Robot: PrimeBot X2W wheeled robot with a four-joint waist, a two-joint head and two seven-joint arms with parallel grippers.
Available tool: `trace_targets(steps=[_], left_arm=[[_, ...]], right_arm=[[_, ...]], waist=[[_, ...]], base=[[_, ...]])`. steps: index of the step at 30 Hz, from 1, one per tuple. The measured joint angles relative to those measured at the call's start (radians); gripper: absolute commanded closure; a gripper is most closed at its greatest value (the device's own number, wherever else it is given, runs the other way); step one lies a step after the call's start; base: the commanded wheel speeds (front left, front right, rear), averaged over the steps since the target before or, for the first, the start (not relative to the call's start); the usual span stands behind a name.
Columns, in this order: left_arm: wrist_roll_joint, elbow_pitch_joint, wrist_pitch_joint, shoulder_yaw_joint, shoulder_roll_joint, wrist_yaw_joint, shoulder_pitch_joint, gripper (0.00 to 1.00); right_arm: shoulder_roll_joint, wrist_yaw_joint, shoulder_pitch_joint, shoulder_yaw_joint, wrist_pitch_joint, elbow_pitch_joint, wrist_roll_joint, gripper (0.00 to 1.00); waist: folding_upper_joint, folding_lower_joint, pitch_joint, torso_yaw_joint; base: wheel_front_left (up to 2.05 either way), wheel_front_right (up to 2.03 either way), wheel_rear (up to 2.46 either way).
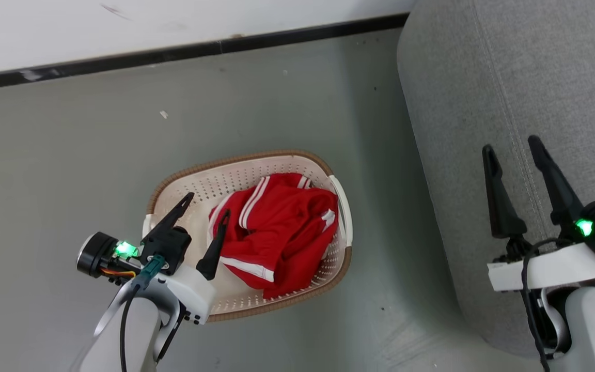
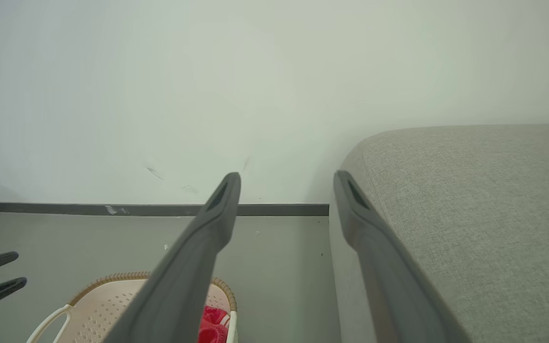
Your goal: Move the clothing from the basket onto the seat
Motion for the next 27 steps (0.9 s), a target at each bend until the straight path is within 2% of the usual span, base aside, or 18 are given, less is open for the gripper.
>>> trace_targets(steps=[27], left_arm=[[0.106,0.183,0.008,-0.137,-0.015,-0.045,-0.165,0.00]], right_arm=[[0.000,0.000,-0.220,0.033,-0.003,-0.024,0.075,0.00]], waist=[[0.0000,0.0000,0.243,-0.145]], base=[[0.00,0.00,0.00]])
